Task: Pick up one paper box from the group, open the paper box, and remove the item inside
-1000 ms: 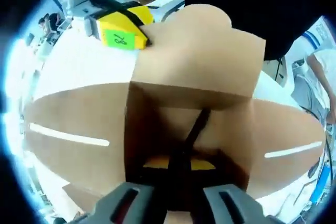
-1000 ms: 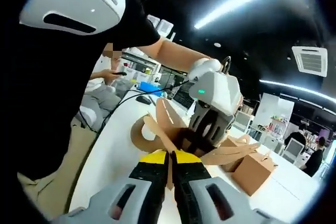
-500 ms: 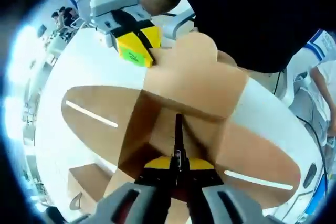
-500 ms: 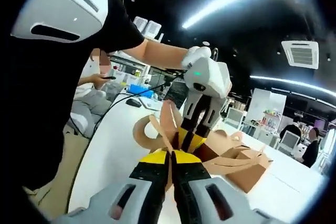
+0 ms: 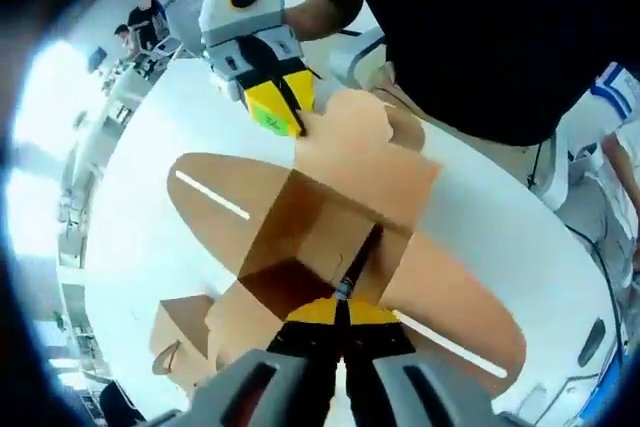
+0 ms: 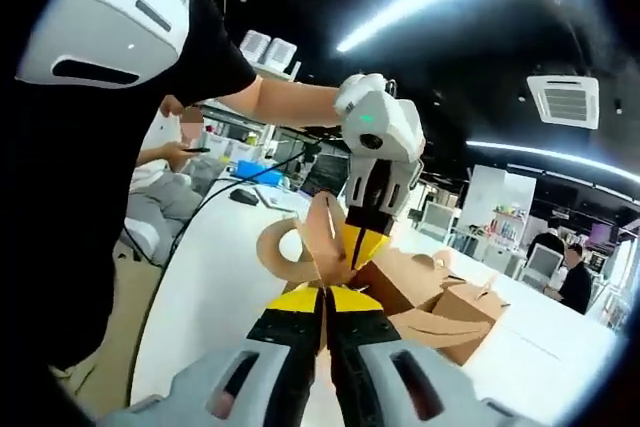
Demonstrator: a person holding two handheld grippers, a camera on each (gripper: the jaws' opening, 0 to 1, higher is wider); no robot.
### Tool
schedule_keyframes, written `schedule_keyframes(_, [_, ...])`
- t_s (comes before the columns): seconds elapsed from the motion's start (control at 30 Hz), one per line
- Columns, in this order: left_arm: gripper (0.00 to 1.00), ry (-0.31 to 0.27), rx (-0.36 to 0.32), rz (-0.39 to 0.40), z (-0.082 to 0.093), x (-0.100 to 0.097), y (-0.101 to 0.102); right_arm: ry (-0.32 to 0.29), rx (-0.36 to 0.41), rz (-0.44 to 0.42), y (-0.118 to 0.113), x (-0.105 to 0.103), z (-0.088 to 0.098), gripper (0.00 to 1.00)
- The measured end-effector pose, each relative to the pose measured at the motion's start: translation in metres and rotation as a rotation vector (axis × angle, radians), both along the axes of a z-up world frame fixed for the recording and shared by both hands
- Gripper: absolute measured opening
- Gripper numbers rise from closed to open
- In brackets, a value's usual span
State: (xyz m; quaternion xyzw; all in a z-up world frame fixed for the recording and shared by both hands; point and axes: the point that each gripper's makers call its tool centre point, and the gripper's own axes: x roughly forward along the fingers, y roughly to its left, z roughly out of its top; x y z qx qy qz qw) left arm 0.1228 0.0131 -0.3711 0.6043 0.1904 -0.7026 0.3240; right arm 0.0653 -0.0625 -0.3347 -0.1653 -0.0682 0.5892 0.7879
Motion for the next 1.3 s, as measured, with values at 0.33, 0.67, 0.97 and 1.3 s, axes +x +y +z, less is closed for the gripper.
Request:
schedule_keyframes(0.33, [0.17, -0.007, 0.106, 0.012, -0.007, -0.001, -0.004, -0.006, -0.005, 0.001, 0.001, -0.001, 0.002, 0.03])
schedule_keyframes(0.67, [0.27, 0.025, 0.292, -0.074, -0.029, -0.009, -0.009, -0.01, -0.003, -0.009, 0.002, 0.001, 0.005, 0.04])
schedule_keyframes(0.97, [0.23, 0.042, 0.44, -0.037, -0.058, -0.01, 0.006, -0.001, 0.004, -0.015, 0.001, 0.001, 0.005, 0.04])
schedule_keyframes(1.3, [0.19, 0.073, 0.486, -0.035, -0.067, -0.019, 0.013, 0.008, 0.009, -0.017, 0.003, 0.003, 0.005, 0.04])
